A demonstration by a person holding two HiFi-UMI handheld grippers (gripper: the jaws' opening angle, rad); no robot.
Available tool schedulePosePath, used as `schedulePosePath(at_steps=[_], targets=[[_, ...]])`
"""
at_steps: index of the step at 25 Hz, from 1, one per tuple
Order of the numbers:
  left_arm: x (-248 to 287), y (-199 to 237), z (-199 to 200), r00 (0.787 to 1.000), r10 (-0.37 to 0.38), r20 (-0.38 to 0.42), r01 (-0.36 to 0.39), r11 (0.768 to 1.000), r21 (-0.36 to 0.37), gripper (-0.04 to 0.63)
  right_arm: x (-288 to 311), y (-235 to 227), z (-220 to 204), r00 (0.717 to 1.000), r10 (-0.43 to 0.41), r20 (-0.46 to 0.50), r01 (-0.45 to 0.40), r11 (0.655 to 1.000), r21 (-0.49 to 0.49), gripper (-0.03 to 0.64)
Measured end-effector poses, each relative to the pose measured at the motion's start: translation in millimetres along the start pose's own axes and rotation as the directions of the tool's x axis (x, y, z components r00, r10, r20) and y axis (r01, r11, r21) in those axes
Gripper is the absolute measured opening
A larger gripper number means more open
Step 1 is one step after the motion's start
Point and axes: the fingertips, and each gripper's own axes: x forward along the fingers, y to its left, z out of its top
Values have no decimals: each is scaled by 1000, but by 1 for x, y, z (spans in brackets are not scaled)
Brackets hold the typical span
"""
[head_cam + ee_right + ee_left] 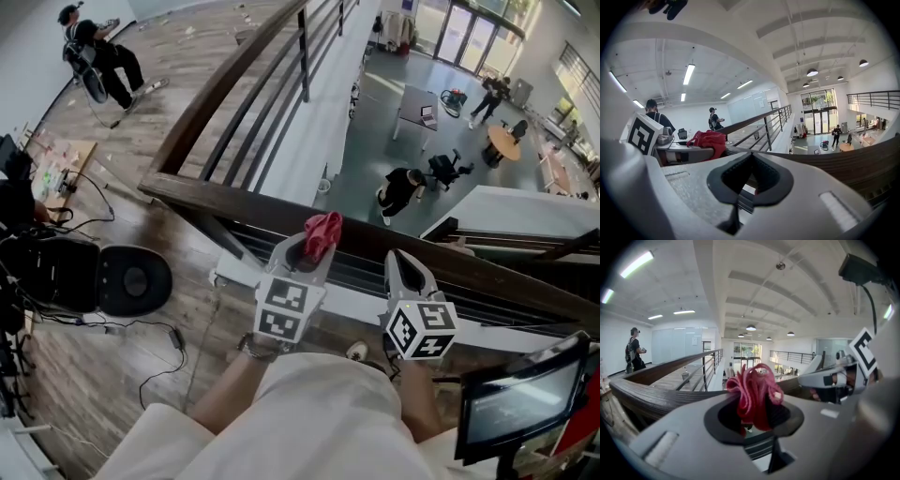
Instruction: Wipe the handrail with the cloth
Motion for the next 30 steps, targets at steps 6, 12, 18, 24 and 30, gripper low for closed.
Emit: schedulePosePath(at_steps=[6,12,18,24,30], targets=[[8,2,12,1000,-14,7,14,1000,0,121,4,5,3,1000,11,-1,-11,1000,-3,3],[15,4,21,1000,-3,22,3,1000,-9,123,5,2,6,1000,9,-4,-9,1000,5,2],[25,8,27,999,13,33,-12,1000,-16,123,7,0,9,1000,6,0,-6,1000,1,3],[31,8,28,999,19,50,-18,999,-30,123,7,-5,10,1000,-7,9,7,1000,-14,3],[30,5,29,995,32,92,-30,999,-27,121,2,-12,13,1000,-9,16,9,1000,-15,3]])
